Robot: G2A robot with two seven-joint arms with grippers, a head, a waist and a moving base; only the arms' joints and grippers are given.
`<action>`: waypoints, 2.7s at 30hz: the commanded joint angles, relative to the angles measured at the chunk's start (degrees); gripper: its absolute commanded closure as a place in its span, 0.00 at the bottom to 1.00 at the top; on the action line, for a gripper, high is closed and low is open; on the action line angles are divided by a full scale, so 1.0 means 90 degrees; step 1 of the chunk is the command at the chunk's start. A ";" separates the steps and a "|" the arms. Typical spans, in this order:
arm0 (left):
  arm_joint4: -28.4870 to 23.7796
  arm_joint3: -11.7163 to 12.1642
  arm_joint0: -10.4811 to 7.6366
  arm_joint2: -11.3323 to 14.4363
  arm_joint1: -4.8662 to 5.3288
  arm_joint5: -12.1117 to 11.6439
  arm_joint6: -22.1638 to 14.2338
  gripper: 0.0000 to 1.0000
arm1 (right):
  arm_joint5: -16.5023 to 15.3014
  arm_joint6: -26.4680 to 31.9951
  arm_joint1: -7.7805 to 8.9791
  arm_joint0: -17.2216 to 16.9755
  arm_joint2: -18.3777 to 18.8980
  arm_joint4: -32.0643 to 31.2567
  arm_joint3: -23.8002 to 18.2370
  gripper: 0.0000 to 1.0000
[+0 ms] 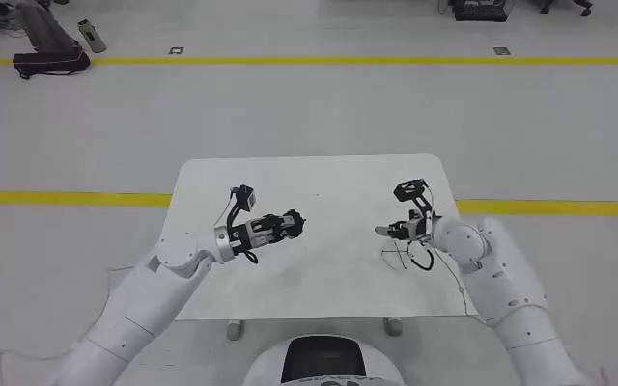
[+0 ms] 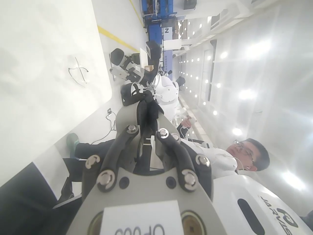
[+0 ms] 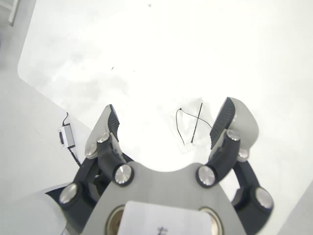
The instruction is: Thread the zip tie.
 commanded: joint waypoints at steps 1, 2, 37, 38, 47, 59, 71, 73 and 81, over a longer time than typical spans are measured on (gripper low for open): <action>0.0000 0.0000 0.0000 0.0000 0.0000 0.0000 0.0000 1.00 | 0.0157 0.0087 0.0000 0.0020 -0.0082 -0.0204 -0.0047 0.00; 0.0000 0.0000 0.0000 0.0000 0.0000 0.0000 0.0000 1.00 | 0.0225 0.0161 0.0005 0.0040 -0.0105 -0.0322 -0.0044 0.00; 0.0000 0.0000 0.0000 0.0000 0.0000 0.0000 0.0000 1.00 | 0.1098 0.1709 -0.0028 0.0467 -0.0592 -0.1060 -0.0307 0.00; 0.0000 0.0000 0.0000 0.0000 0.0000 0.0000 0.0000 1.00 | 0.1098 0.1709 -0.0028 0.0467 -0.0592 -0.1060 -0.0307 0.00; 0.0000 0.0000 0.0000 0.0000 0.0000 0.0000 0.0000 1.00 | 0.0981 0.1542 -0.0025 0.0408 -0.0615 -0.1080 -0.0245 0.00; 0.0000 0.0000 0.0000 0.0000 0.0000 0.0000 0.0000 1.00 | 0.0255 0.1870 -0.0029 0.0761 -0.0789 -0.0670 0.0675 0.00; 0.0000 0.0000 0.0000 0.0000 0.0000 0.0000 0.0000 1.00 | 0.0303 0.1754 -0.0053 0.0812 -0.0980 -0.0764 0.0814 0.00; 0.0000 0.0000 0.0000 0.0000 0.0000 0.0000 0.0000 1.00 | 0.0352 0.1808 -0.0058 0.0841 -0.1043 -0.0842 0.0812 0.00; 0.0000 0.0000 0.0000 0.0000 0.0000 0.0000 0.0000 1.00 | 0.0412 0.2444 -0.0104 0.1218 -0.1248 -0.0657 0.1078 0.00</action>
